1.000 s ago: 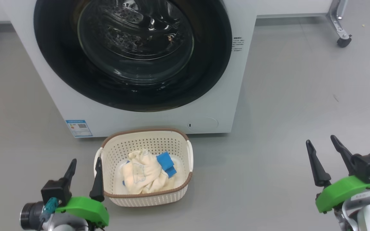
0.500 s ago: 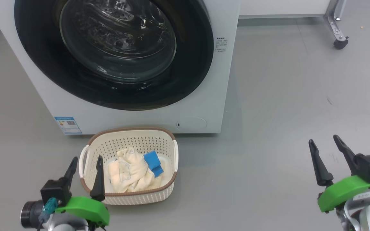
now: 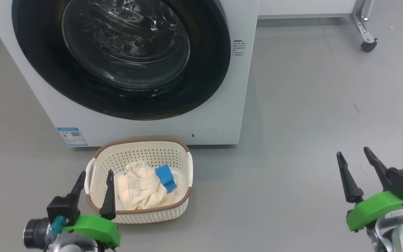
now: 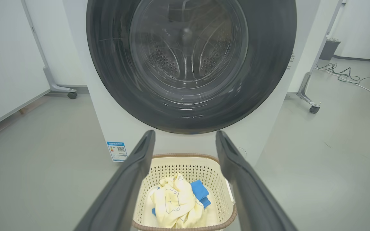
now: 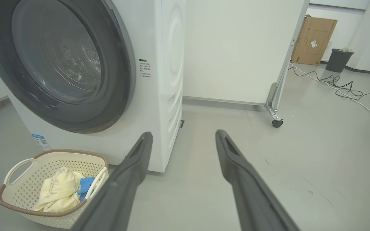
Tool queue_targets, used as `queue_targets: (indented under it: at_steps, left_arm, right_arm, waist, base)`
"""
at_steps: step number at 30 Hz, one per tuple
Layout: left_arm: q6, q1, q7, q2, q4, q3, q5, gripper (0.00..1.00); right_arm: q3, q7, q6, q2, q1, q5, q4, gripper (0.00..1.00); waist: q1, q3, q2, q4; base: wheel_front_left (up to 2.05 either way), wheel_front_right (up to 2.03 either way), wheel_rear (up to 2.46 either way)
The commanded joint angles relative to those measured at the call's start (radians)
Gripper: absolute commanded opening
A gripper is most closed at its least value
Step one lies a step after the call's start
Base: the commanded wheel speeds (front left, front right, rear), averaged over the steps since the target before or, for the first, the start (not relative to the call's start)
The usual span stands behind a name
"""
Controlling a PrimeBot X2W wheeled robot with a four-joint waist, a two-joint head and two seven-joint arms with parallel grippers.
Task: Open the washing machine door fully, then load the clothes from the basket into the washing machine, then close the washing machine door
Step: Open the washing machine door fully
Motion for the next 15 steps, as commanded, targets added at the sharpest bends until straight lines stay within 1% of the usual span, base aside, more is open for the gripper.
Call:
queue_targets:
  at_steps: [1,15]
  left_arm:
    - [0.006,-0.041,-0.011,0.024,-0.036,0.031,0.002,1.00]
    - [0.016,-0.048,-0.012,0.027,-0.049,0.014,0.001,1.00]
  right_arm:
    - [0.016,0.001,0.000,-0.010,-0.029,-0.003,-0.036,1.00]
    - [0.004,0.004,0.000,-0.014,-0.036,-0.016,-0.046,1.00]
  waist:
    - [0.0000,0.000,0.0000,0.000]
    - [0.0000,0.026,0.0000,0.004]
  base:
    - [0.00,0.00,0.00]
    - [0.00,0.00,0.00]
